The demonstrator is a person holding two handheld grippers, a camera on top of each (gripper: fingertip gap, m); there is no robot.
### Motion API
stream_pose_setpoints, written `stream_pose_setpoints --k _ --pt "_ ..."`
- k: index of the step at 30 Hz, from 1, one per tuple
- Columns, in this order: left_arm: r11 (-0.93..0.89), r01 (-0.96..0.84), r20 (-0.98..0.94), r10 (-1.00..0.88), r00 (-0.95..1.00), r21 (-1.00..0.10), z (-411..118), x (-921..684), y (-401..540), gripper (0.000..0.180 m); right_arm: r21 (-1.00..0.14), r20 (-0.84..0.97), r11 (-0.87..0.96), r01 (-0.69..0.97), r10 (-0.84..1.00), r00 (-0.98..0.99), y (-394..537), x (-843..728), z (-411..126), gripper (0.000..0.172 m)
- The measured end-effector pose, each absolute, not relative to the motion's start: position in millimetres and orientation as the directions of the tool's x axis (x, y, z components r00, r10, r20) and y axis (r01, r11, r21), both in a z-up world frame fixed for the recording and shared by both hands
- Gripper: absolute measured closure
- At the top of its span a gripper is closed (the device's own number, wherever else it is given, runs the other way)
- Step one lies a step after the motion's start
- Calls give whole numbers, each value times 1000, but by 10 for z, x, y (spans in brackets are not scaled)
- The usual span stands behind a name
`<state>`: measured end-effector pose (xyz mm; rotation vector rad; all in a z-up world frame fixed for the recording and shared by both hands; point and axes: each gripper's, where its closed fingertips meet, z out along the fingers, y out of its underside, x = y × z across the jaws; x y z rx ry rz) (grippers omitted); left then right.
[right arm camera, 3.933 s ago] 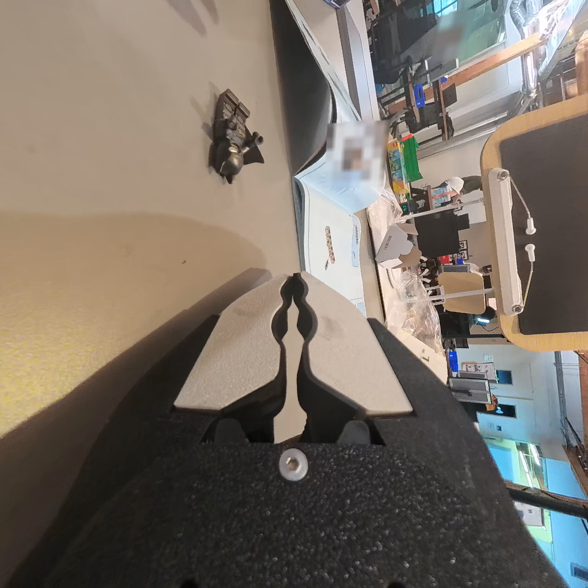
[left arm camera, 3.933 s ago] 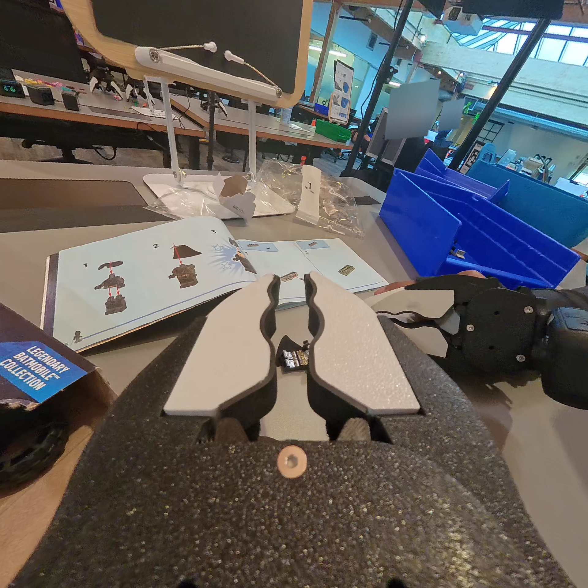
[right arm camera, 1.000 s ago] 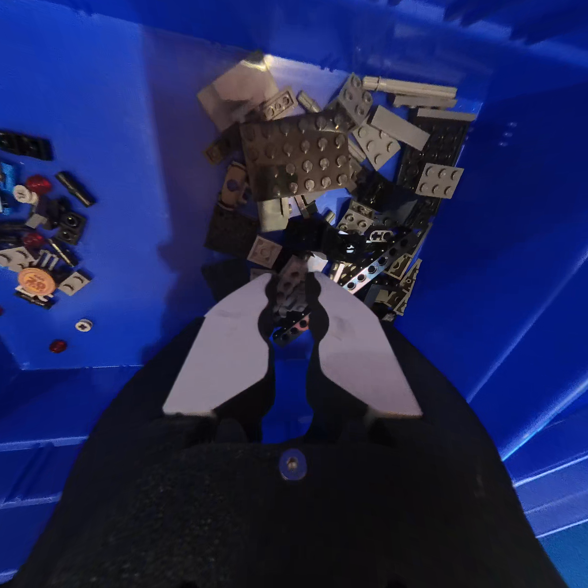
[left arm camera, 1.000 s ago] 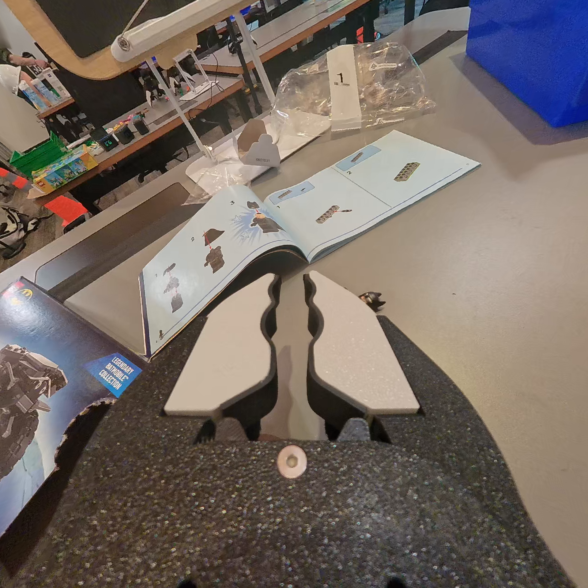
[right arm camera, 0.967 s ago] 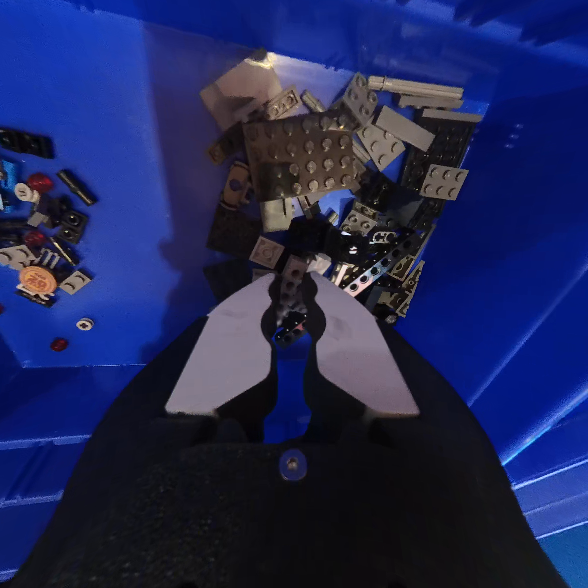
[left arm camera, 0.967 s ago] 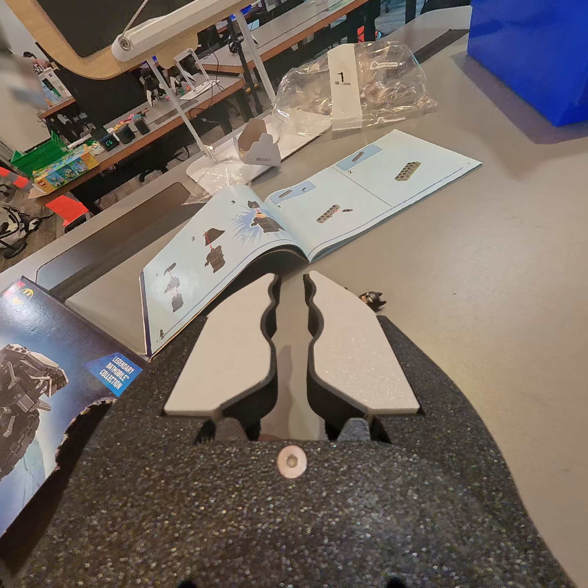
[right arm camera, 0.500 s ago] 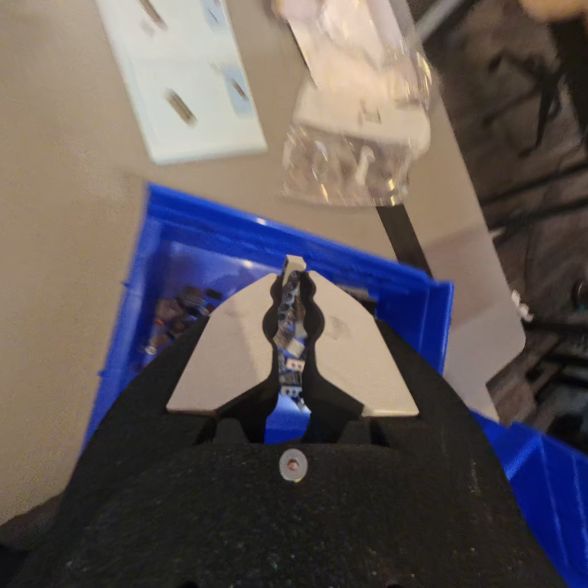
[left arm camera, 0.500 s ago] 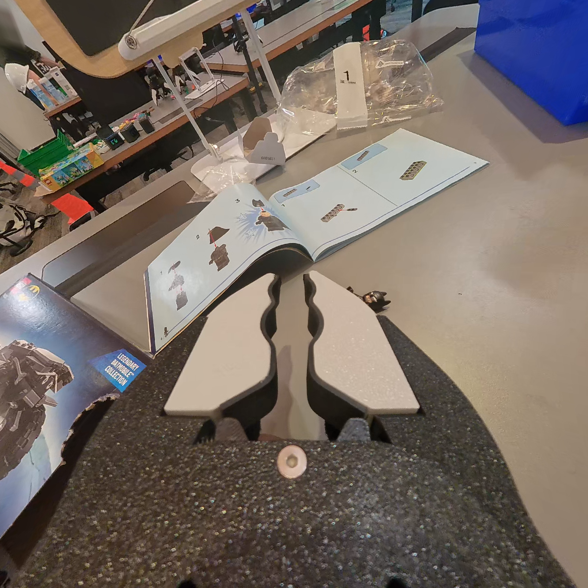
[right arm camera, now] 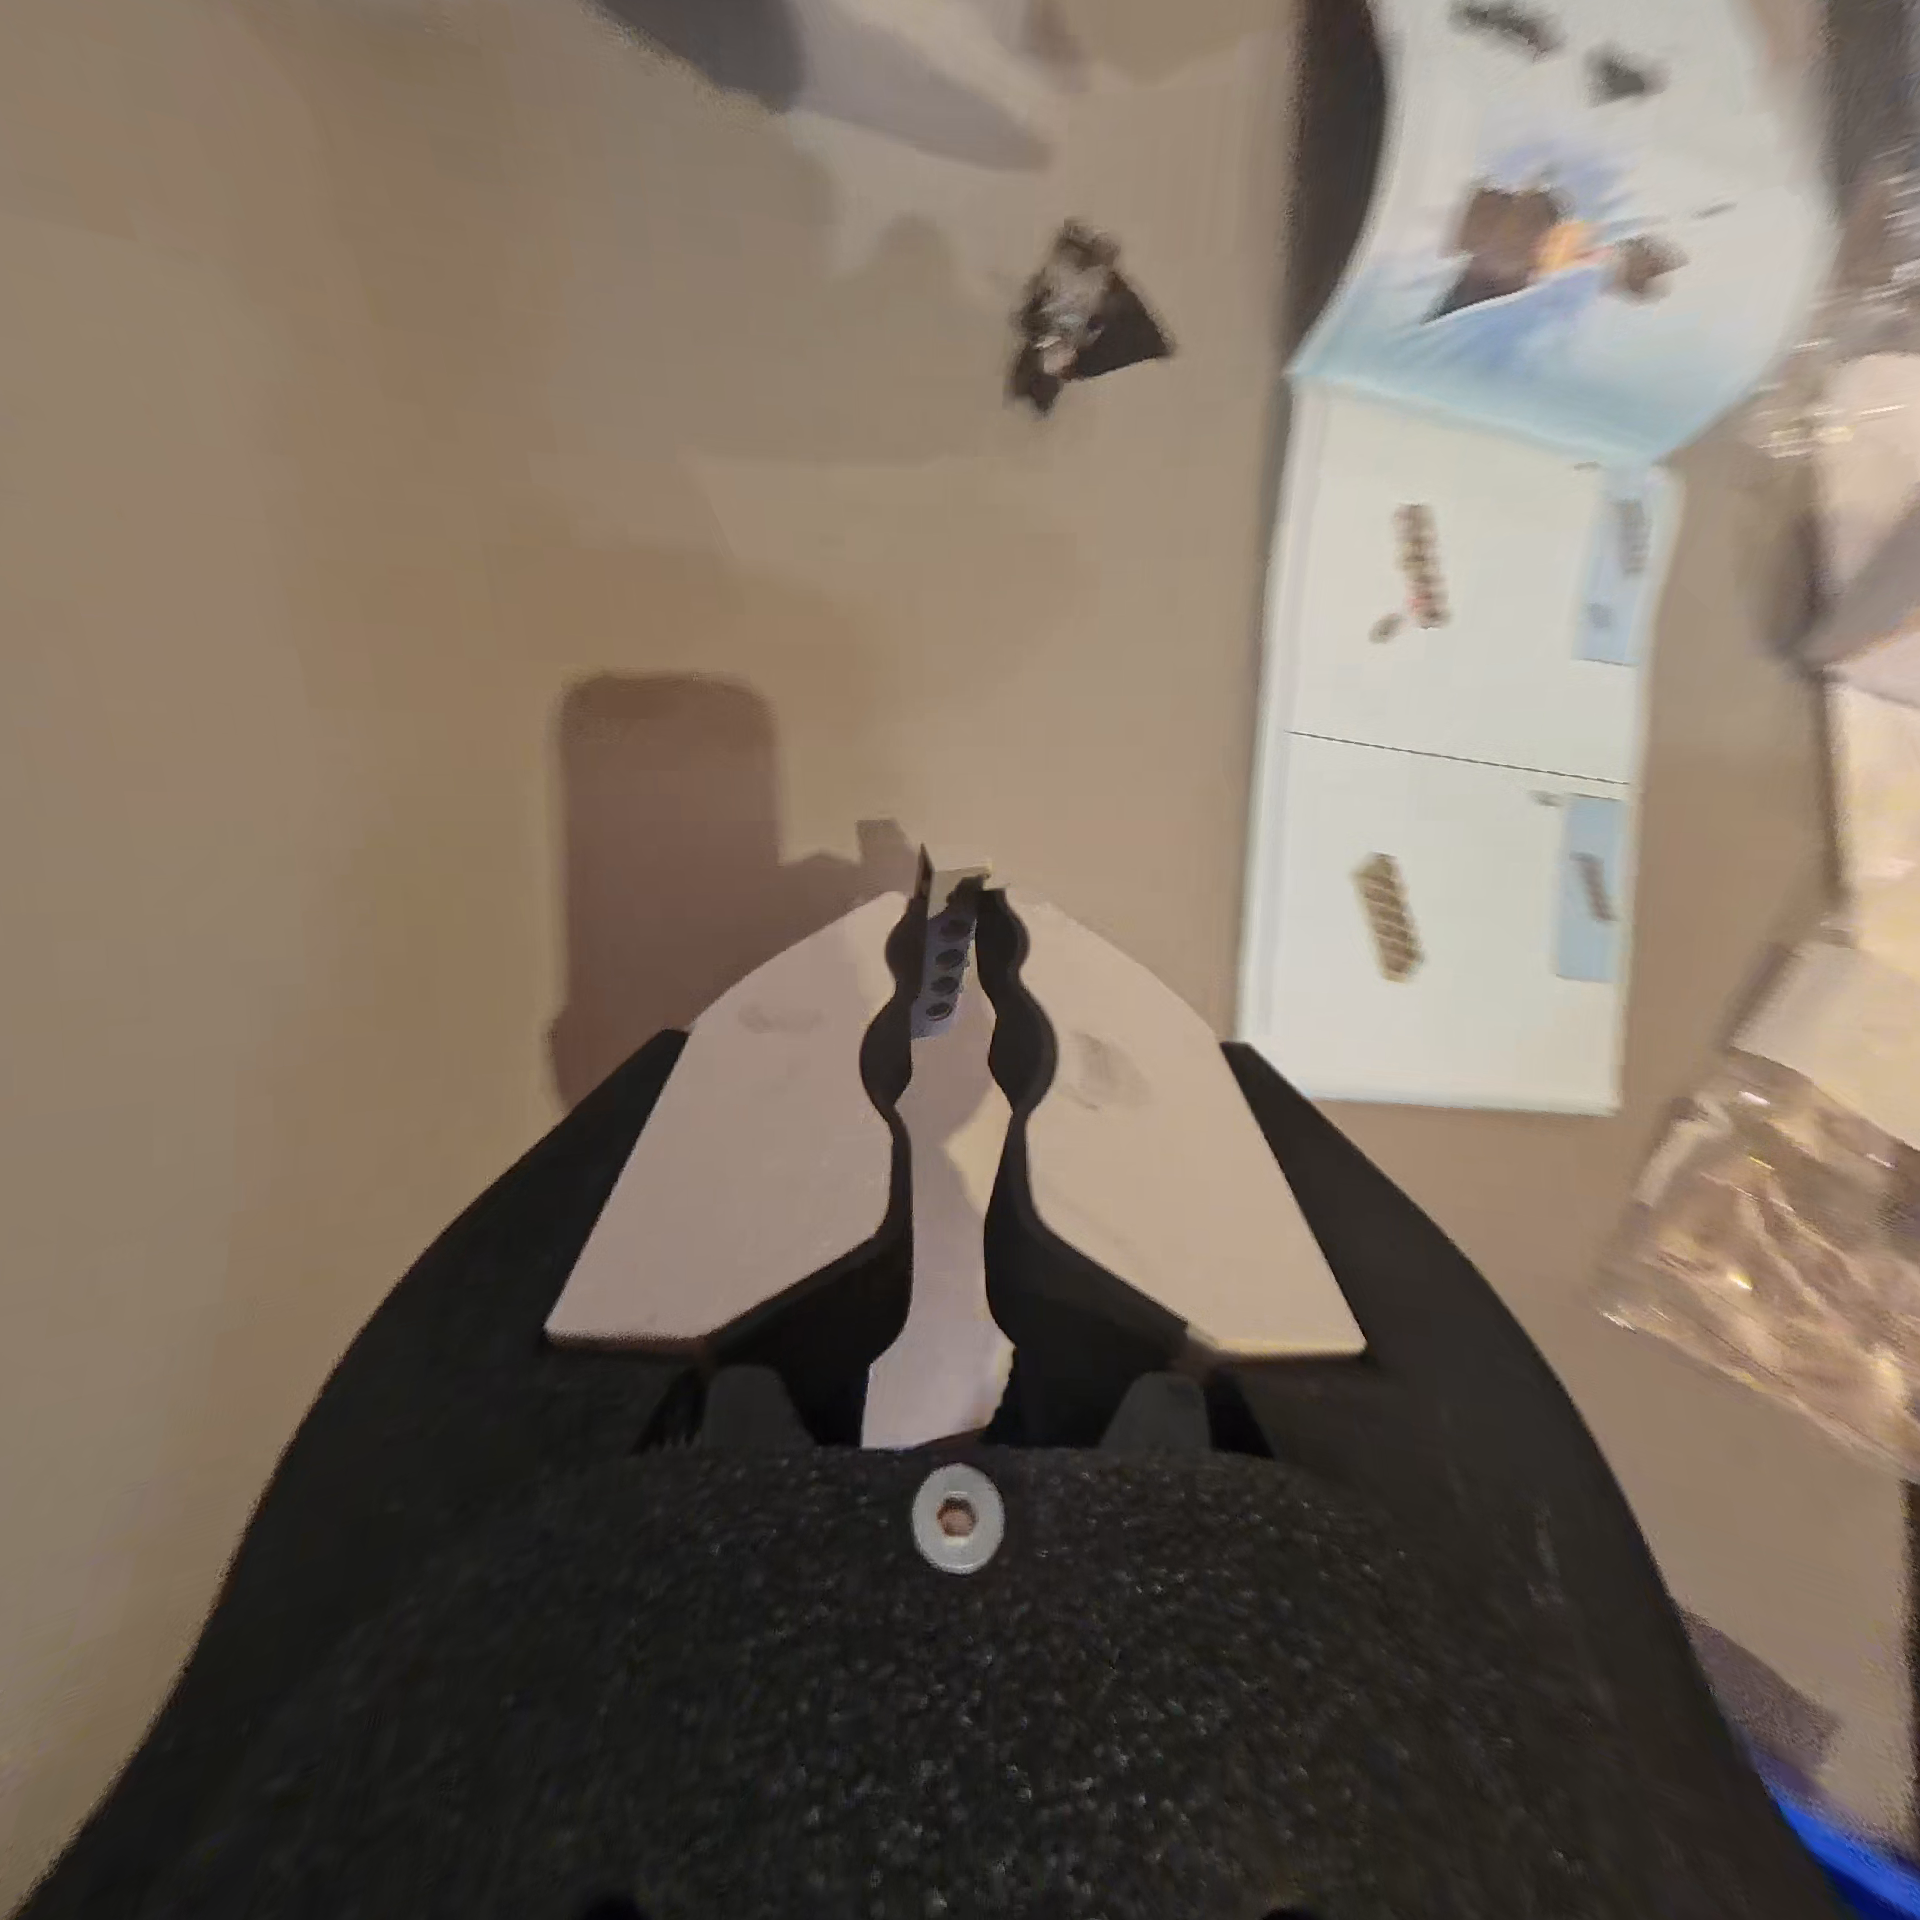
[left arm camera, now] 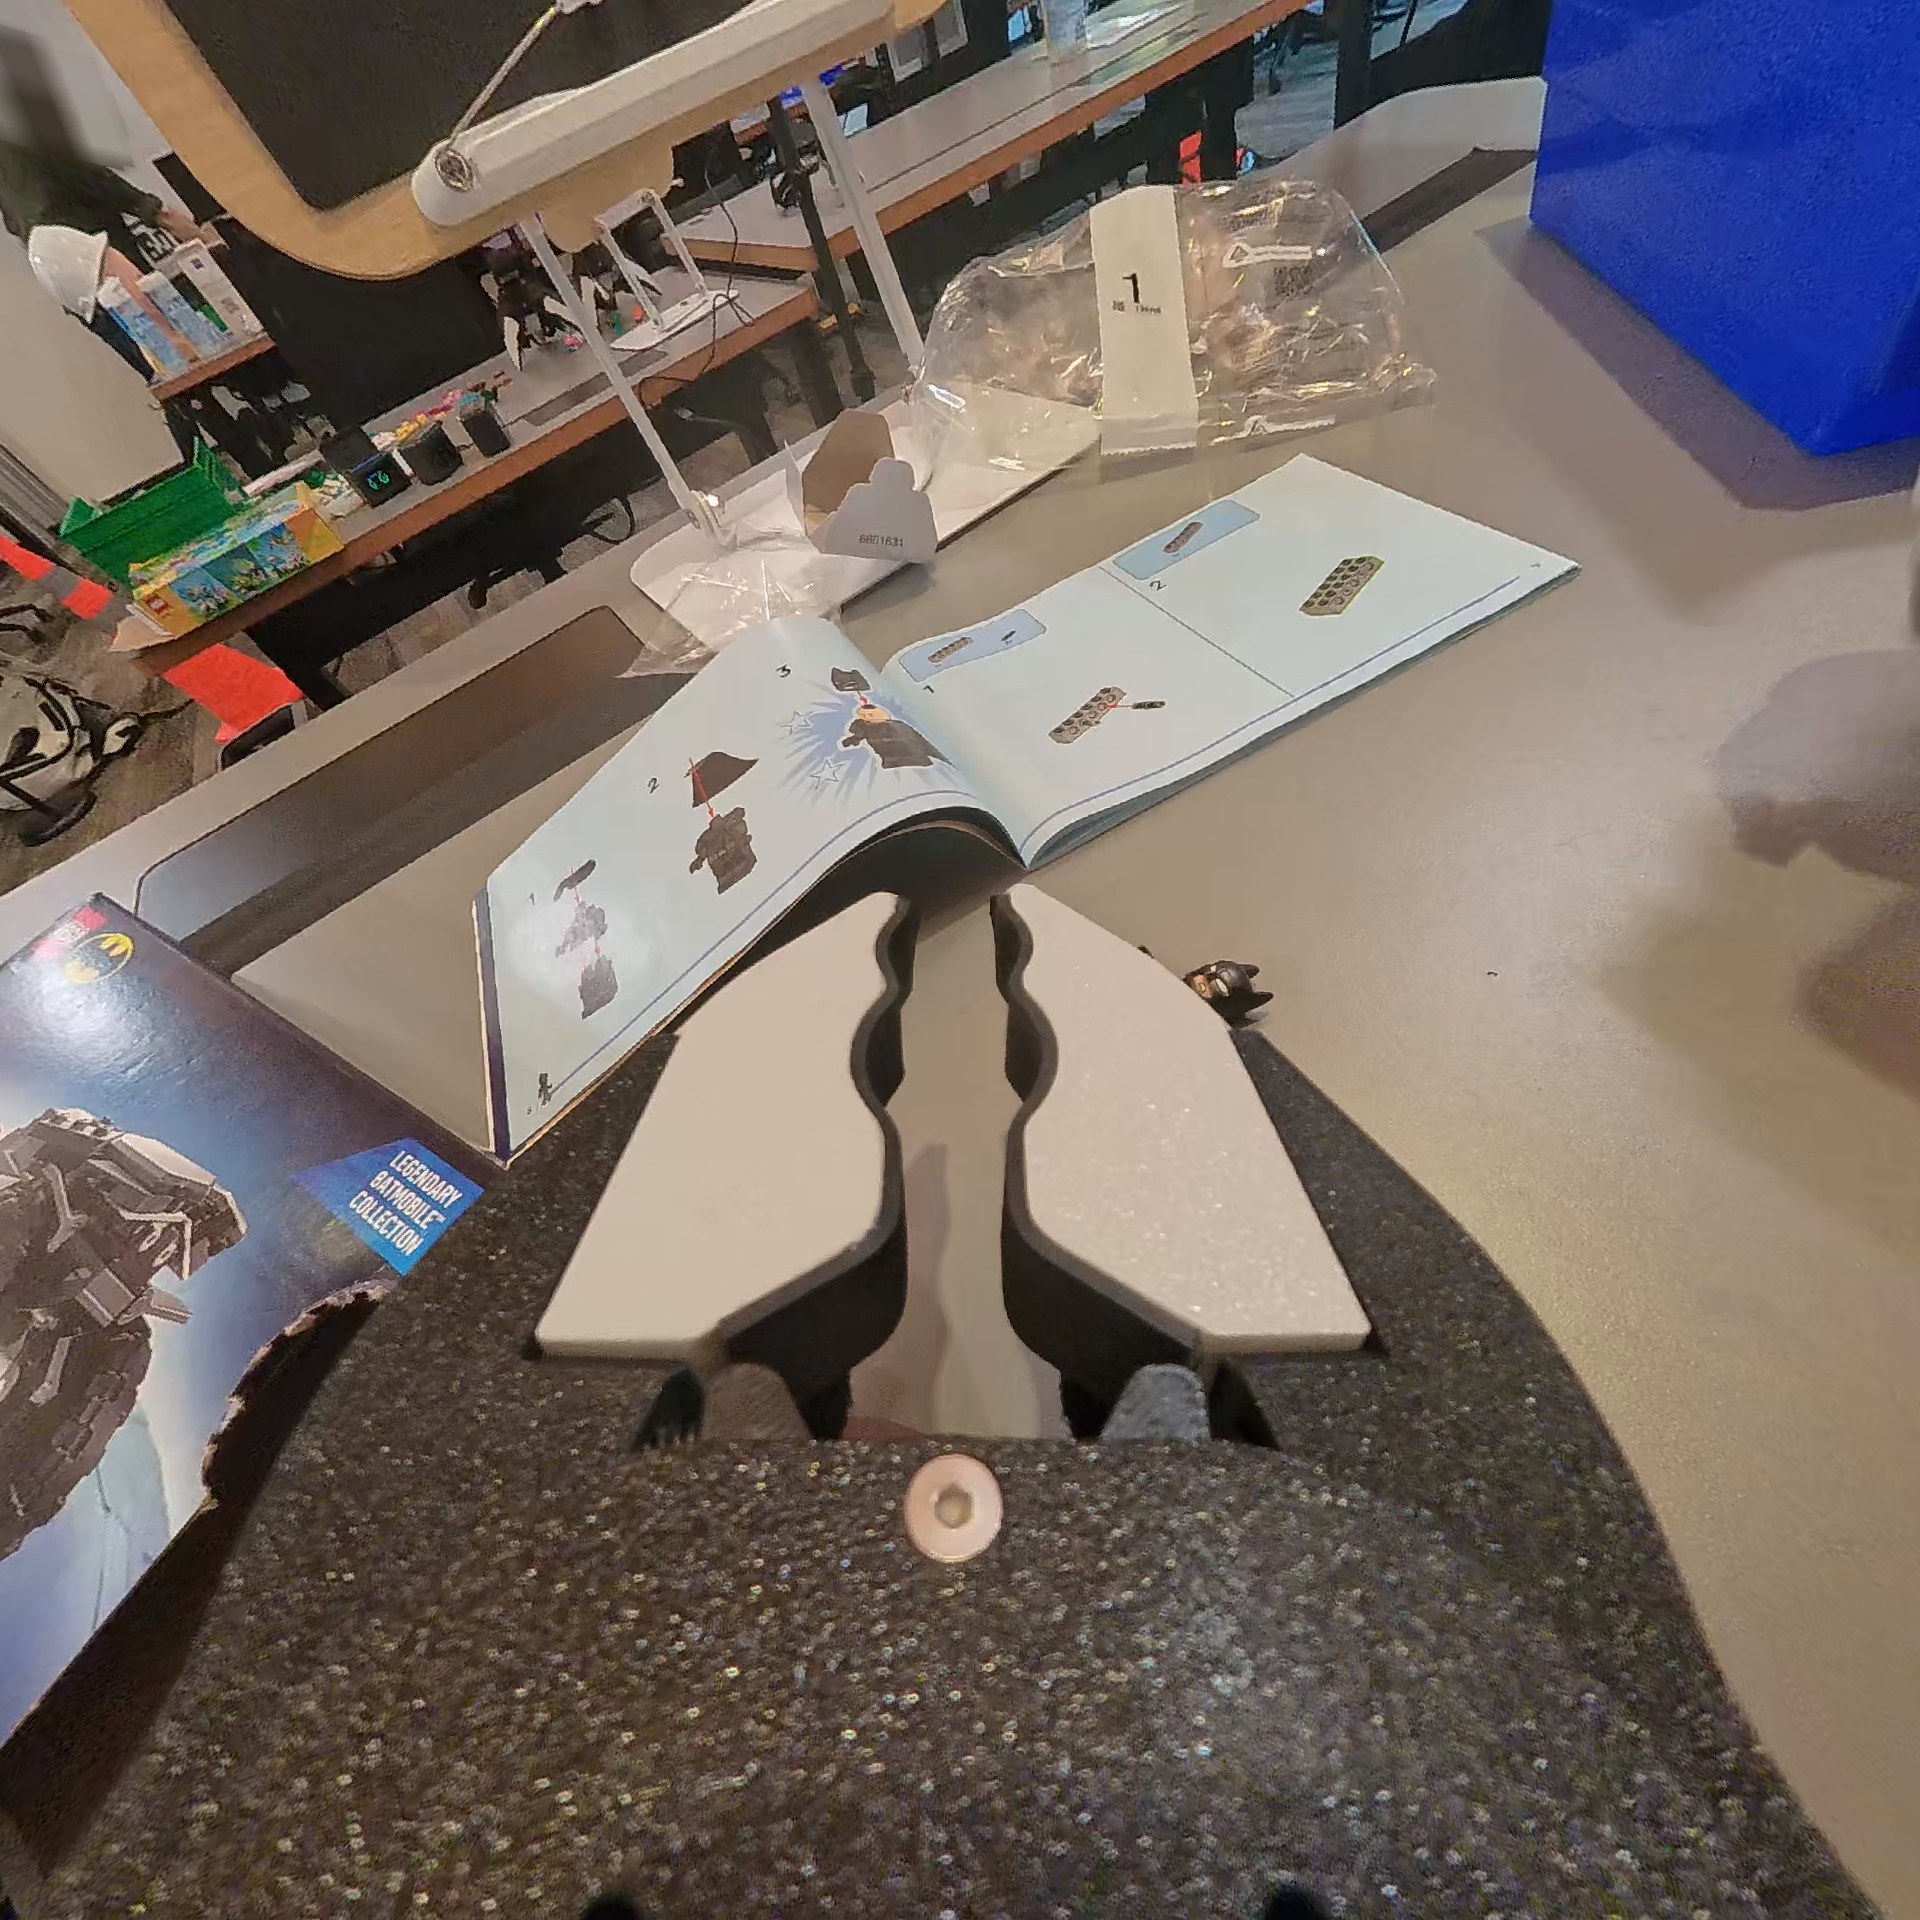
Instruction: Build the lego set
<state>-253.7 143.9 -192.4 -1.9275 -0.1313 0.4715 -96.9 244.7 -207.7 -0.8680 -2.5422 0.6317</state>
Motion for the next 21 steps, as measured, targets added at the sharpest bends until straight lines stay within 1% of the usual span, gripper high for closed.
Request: stream_pose_setpoints --k 3,7,12,15,21 --pt "-405 -129 -268 309 913 -905 -1930 -2549 1429 166 -467 213 753 464 605 -768 2290 -938 -2402 162" --pt "-405 -124 -267 320 909 -906 -1928 -2583 1409 166 -458 208 753 472 607 -767 2242 -965 -2559 162" --pt "-399 -124 -268 328 906 -908 -1916 -2614 1392 166 -520 205 702 486 655 -727 2258 -1034 -2565 160" --pt "-400 -126 -271 331 904 -908 -1916 -2620 1391 166 -566 230 661 492 700 -676 2330 -1072 -2531 148" --pt "-428 -148 -302 318 899 -892 -1954 -2600 1411 166 -712 225 550 436 767 -601 2415 -979 -2320 144"
